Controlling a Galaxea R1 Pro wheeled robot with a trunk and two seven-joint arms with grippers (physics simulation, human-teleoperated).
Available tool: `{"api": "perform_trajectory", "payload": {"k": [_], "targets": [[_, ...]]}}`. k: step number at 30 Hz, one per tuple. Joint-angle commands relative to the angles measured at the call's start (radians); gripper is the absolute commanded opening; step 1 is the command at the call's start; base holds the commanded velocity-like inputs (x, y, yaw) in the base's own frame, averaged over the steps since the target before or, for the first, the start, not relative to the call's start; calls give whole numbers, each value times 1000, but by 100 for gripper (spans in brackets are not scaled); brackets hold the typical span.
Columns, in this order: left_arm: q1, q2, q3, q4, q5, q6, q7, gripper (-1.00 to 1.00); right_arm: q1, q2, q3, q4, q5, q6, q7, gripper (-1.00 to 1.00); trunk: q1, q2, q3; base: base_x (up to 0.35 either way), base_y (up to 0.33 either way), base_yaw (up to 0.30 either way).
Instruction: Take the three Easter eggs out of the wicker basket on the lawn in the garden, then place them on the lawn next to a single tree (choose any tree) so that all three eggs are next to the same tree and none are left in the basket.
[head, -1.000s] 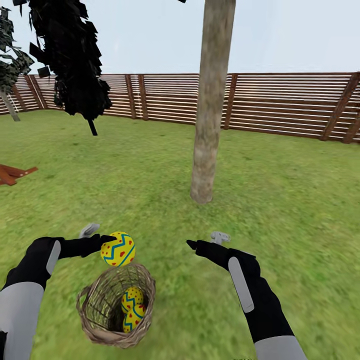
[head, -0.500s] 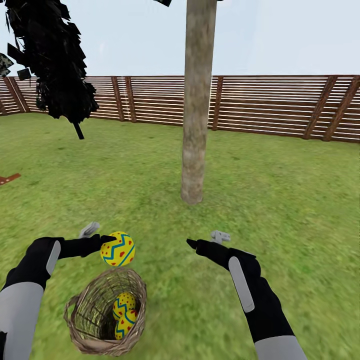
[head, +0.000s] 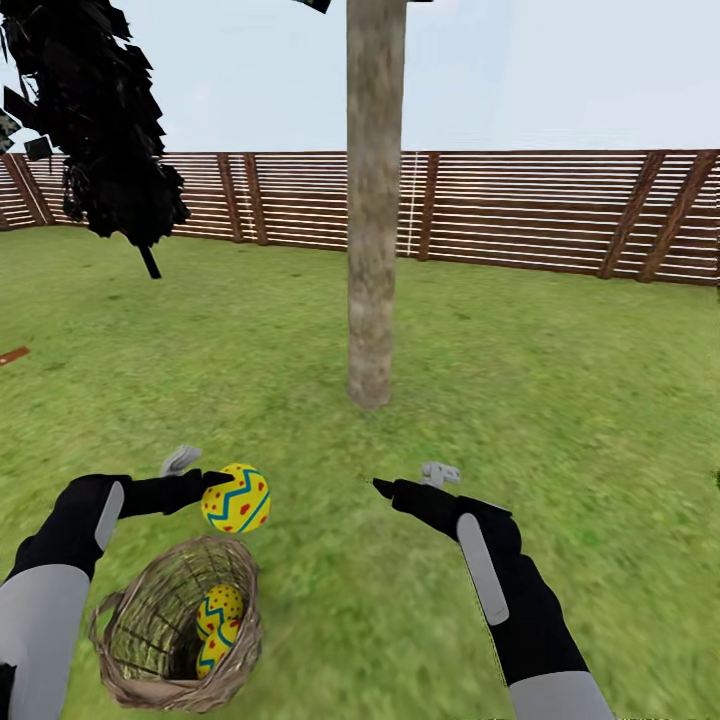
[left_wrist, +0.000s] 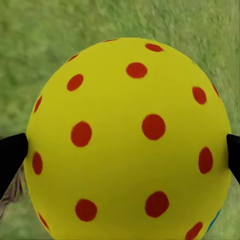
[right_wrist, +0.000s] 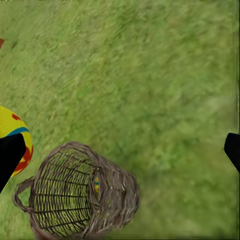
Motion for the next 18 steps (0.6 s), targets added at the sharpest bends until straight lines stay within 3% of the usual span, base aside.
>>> {"api": "perform_trajectory", "payload": {"k": [1, 12, 15, 18], "targets": [[-1, -1, 2, -1, -1, 8, -2, -100, -1, 0, -1, 0, 5, 4, 6, 100, 0, -1, -1, 0, -258, -170], [-1, -5, -6, 0, -5, 7, 14, -100, -1, 0, -5, 3, 6, 2, 4, 100, 0, -1, 7, 0, -29, -244], [-1, -7, -70, 2, -7, 5, 99, -100, -1, 0, -26, 3, 6, 1, 4, 100, 0, -1, 10, 0, 0, -238], [-1, -33, -92, 5, -7, 4, 206, -100, -1, 0, -40, 4, 7, -3, 3, 100, 0, -1, 13, 0, 0, -222]]}}
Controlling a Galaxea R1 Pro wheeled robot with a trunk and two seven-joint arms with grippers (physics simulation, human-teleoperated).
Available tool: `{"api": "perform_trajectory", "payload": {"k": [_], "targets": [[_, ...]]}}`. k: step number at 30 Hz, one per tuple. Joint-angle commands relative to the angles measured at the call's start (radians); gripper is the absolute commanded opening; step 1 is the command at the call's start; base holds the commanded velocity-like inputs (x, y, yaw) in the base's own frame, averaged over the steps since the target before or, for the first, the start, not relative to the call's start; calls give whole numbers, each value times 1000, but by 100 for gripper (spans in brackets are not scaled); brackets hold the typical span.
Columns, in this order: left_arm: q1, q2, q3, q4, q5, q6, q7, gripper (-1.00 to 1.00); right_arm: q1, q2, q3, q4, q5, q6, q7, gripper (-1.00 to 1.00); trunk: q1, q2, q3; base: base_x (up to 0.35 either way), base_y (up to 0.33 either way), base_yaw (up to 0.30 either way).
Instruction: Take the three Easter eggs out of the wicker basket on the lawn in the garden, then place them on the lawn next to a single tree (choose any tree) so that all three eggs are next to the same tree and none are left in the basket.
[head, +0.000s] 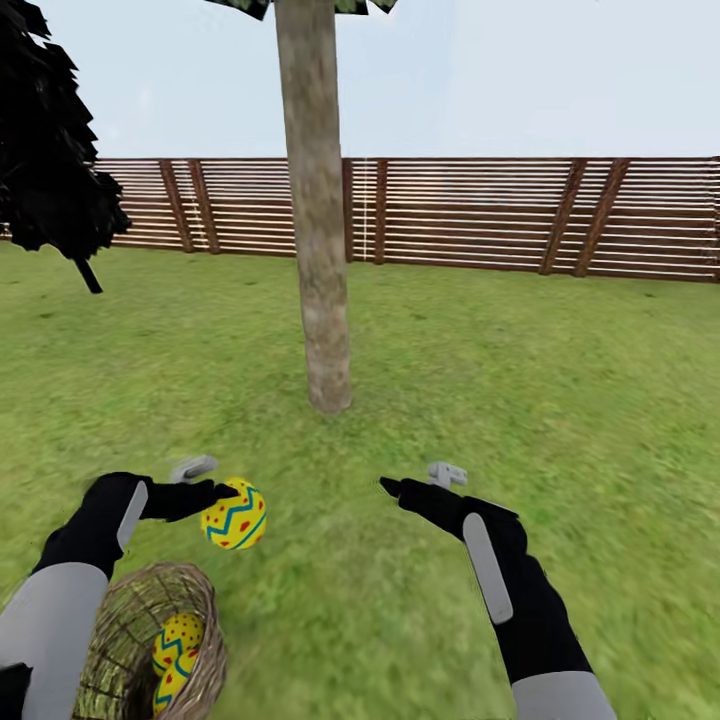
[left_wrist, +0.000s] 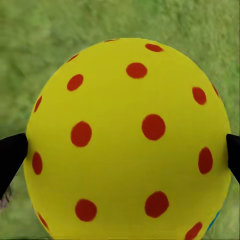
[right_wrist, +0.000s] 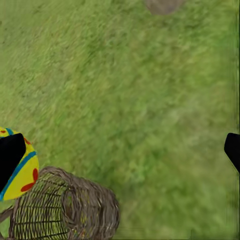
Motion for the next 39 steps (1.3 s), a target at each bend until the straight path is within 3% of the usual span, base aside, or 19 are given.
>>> {"api": "perform_trajectory", "payload": {"k": [1, 5, 8, 10, 12, 14, 16, 20, 23, 25, 29, 32, 36, 39], "targets": [[-1, -10, 0, 1, -1, 3, 33, -100, -1, 1, -3, 0, 4, 4, 3, 100, 0, -1, 0, 0, 0, -220], [-1, -45, -2, 52, 0, -78, 226, -100, 1, 1, -4, -1, 14, 2, -5, 100, 0, -1, 6, 0, 0, -216], [-1, -80, -3, 91, 0, -107, 287, -100, 40, 1, -11, 1, 13, -24, -4, 100, 0, -1, 10, 0, 0, -210], [-1, -104, -9, 147, -3, -146, 322, -100, 54, -39, -30, 0, 7, -42, 3, 100, 0, -1, 12, 0, 0, -206], [-1, -128, -39, 234, -10, -237, 403, -100, 78, -79, -58, 1, 4, -53, 4, 100, 0, -1, 15, 0, 0, -204], [-1, -143, -66, 322, -11, -322, 507, -100, 94, -95, -101, 5, 3, -95, 5, 100, 0, -1, 18, 0, 0, -203], [-1, -148, -74, 362, -10, -355, 561, -100, 103, -98, -118, 14, 4, -120, 1, 100, 0, -1, 21, 0, 0, -202], [-1, -151, -78, 450, -10, -420, 581, -100, 127, -99, -122, 26, 13, -134, -4, 100, 0, -1, 26, 0, 0, -200], [6, -152, -80, 558, -10, -551, 583, -100, 209, -100, -124, 28, 18, -137, -6, 100, 0, -1, 30, 0, 0, -197], [13, -152, -80, 586, -9, -582, 583, -100, 267, -100, -125, 27, 20, -147, -5, 100, 0, -1, 33, 0, 0, -190], [93, -149, -78, 596, -9, -680, 582, -100, 397, -101, -127, 30, 18, -248, -8, 100, 0, -1, 35, 0, 0, -56], [139, -146, -77, 596, -6, -706, 582, -100, 467, -101, -127, 49, 21, -340, -8, 100, 0, -1, 35, 0, 0, -4], [182, -149, -79, 596, -9, -745, 582, -100, 480, -103, -128, 203, 28, -363, -8, 100, 0, -1, 35, 4, 0, 0], [187, -152, -76, 596, -8, -757, 582, -100, 482, -103, -128, 217, 25, -413, -6, 100, 0, -1, 35, 131, -81, 0]]}}
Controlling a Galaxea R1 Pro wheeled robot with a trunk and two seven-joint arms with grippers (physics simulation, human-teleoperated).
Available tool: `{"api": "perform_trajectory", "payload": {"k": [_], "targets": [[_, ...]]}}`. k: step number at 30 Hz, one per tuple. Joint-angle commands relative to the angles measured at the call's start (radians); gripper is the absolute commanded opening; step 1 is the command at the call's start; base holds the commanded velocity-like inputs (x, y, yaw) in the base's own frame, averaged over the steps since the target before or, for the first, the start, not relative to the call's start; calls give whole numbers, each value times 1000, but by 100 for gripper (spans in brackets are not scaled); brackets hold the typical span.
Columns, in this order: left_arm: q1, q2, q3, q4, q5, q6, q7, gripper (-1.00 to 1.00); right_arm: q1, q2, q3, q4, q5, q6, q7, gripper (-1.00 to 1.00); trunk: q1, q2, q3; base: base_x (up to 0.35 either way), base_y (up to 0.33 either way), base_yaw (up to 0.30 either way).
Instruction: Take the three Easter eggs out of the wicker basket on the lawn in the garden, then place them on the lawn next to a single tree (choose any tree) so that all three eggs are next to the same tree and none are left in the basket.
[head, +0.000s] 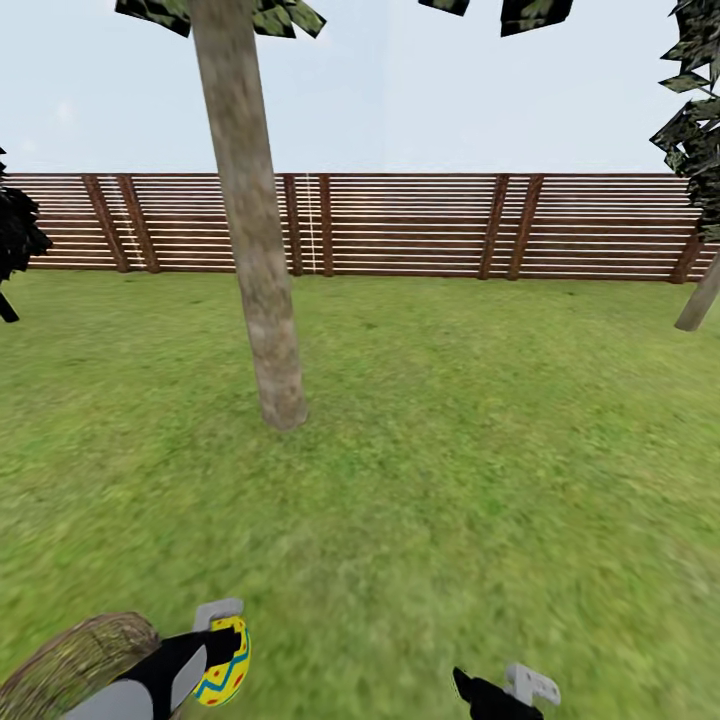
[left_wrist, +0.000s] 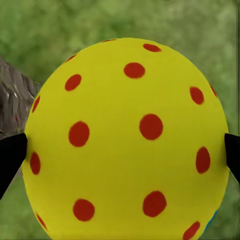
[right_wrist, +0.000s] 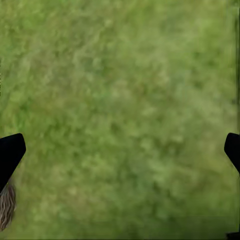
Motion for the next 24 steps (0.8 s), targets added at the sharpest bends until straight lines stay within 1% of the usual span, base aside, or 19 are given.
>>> {"api": "perform_trajectory", "payload": {"k": [1, 5, 6, 7, 8, 14, 18, 22, 23, 24], "targets": [[0, -1, 7, -2, -1, 5, 1, -100, 0, 1, -4, 0, -5, -13, 6, 100, 0, 0, -1, 212, -164, 0], [1, -1, 5, -2, -2, -1, 0, -100, 0, 2, -3, 1, -6, -33, 6, 100, 0, 0, -1, 278, -89, 0], [1, 0, 5, -2, -2, -11, 0, -100, 0, 2, -3, 1, -5, -34, 6, 100, 0, 0, -1, 298, -96, 0], [5, 0, 5, -1, 0, -46, 0, -100, 0, 3, -2, 1, -4, -34, 5, 100, 0, 0, -1, 286, -194, 0], [8, 1, 5, 0, 0, -54, 0, -100, 0, 3, -2, 1, -4, -34, 5, 100, 0, 0, -1, 284, -207, 0], [15, 1, 5, 3, -1, -64, 0, -100, 0, 3, -2, 3, -6, -35, 3, 100, 0, 0, -1, 281, -219, 0], [19, 0, 4, 23, -3, -98, 0, -100, 0, 3, -1, 3, -6, -37, 3, 100, 0, 0, -1, 280, -223, 0], [19, -1, 6, 25, -3, -97, 1, -100, 0, 3, -1, 3, -6, -40, 3, 100, 0, 0, -1, 280, -223, 0], [19, -4, 7, 26, -2, -95, 2, -100, 0, 3, -2, 3, -6, -40, 3, 100, 0, 0, -1, 280, -224, 0], [19, -17, 7, 24, -2, -92, 2, -100, 0, 3, -2, 4, -6, -40, 3, 100, 0, 0, -1, 280, -225, 0]]}}
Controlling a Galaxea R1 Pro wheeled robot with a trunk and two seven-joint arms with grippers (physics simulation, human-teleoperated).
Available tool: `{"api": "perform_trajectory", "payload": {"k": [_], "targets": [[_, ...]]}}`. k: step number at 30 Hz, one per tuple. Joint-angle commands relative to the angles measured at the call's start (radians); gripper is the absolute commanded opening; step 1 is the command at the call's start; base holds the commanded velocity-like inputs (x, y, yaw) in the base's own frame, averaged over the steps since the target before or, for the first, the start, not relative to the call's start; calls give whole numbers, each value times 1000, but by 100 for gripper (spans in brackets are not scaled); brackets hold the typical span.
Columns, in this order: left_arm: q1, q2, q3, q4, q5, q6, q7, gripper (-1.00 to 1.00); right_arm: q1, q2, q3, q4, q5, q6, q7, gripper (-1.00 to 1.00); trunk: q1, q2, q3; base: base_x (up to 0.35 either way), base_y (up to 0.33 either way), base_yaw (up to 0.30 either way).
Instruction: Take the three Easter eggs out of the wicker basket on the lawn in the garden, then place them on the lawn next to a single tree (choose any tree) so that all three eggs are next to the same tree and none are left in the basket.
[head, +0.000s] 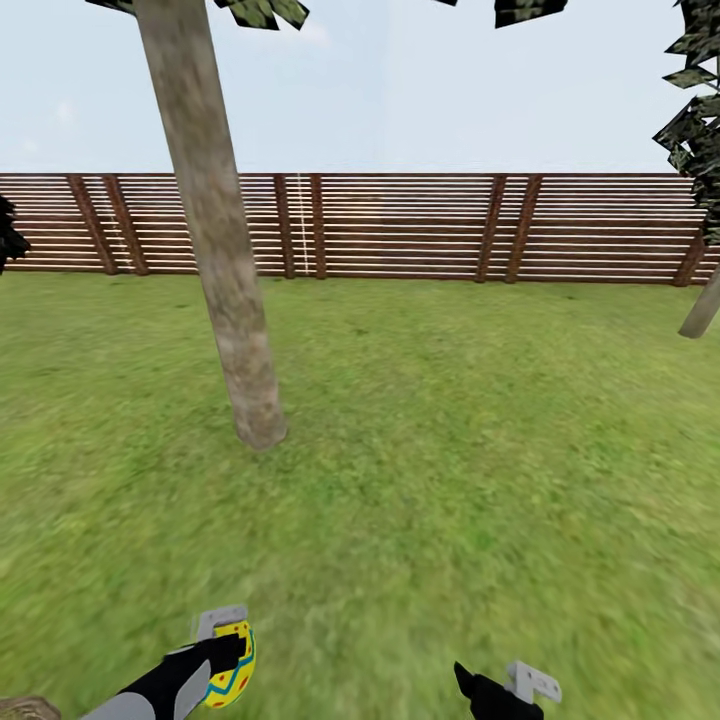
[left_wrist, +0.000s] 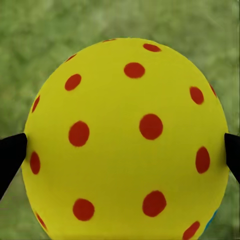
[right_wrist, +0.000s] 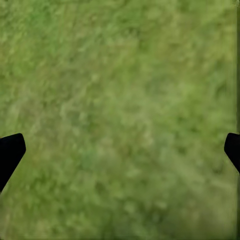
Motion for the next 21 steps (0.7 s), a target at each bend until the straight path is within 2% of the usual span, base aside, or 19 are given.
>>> {"api": "perform_trajectory", "payload": {"k": [1, 4, 8, 21], "targets": [[-2, -21, 4, -7, -2, 10, 2, -100, -1, 1, -4, 0, -6, 6, 5, 100, 0, 0, -1, 280, -226, 0], [-12, -42, 3, -13, -1, 14, 3, -100, -1, 1, -4, 1, -6, 6, 6, 100, 0, 0, -1, 280, -226, 19], [-14, -78, 2, -42, -4, 17, 4, -100, -1, 1, -4, 1, -6, 6, 6, 100, 0, 0, 0, 280, -227, 173], [-14, -84, 2, -50, -5, 21, 6, -100, -1, 1, -4, 1, -7, 6, 7, 100, 0, 0, 6, 280, -227, 264]]}}
